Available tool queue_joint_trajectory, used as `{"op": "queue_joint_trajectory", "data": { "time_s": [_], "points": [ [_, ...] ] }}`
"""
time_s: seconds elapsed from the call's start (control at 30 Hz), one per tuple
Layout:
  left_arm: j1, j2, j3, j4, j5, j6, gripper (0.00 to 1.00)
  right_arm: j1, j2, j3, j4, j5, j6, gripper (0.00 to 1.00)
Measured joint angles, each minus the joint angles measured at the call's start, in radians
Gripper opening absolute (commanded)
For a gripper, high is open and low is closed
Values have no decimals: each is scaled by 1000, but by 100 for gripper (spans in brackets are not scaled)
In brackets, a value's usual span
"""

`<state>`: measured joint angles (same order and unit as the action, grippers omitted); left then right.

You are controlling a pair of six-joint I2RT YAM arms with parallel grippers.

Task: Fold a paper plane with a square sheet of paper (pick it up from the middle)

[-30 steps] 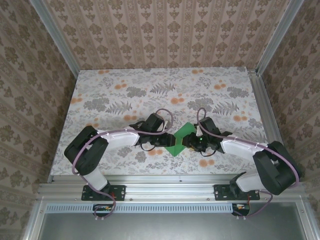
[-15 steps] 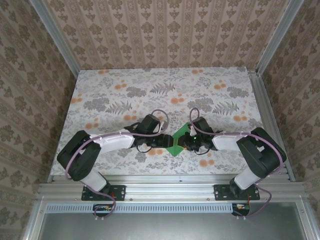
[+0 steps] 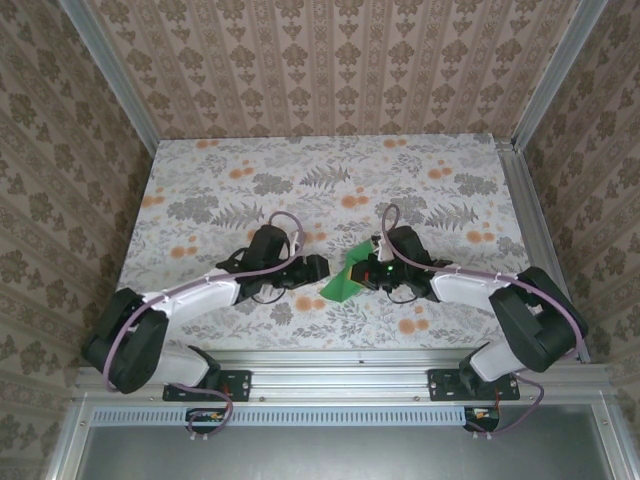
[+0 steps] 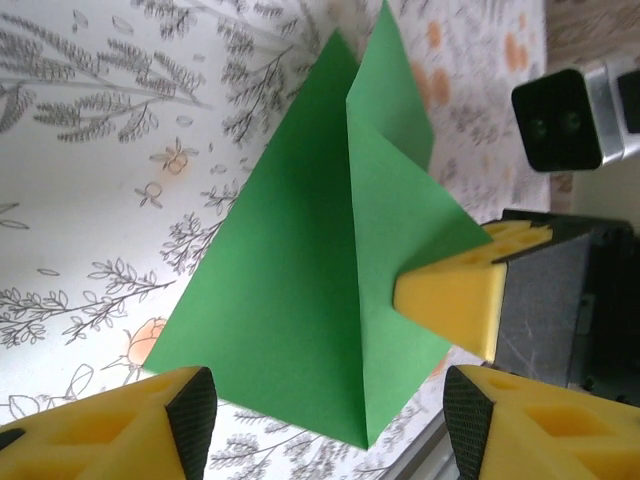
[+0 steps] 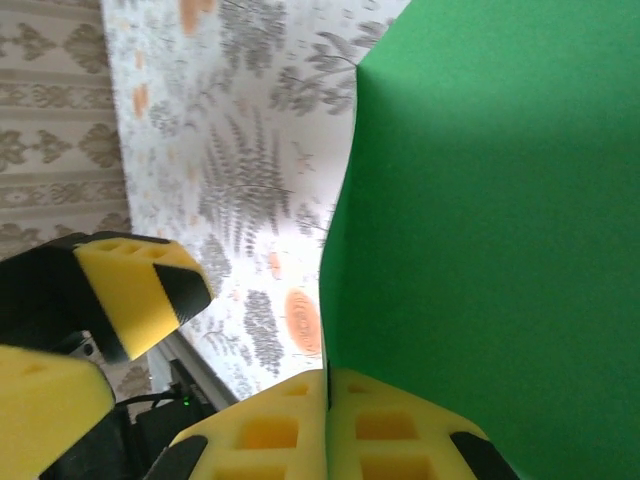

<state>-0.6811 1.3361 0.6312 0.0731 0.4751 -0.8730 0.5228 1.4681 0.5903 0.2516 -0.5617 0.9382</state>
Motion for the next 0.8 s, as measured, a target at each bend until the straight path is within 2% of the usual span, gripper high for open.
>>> {"op": "queue_joint_trajectory", "data": {
  "time_s": [0.3,0.8],
  "points": [
    [9,-89,-33,131,-4,-120,65,9,-50,21,50,-50,-2,0],
    [8,9,-35,288,15,-183,64,22,-87,41,153,-119,32,0]
  ]
}}
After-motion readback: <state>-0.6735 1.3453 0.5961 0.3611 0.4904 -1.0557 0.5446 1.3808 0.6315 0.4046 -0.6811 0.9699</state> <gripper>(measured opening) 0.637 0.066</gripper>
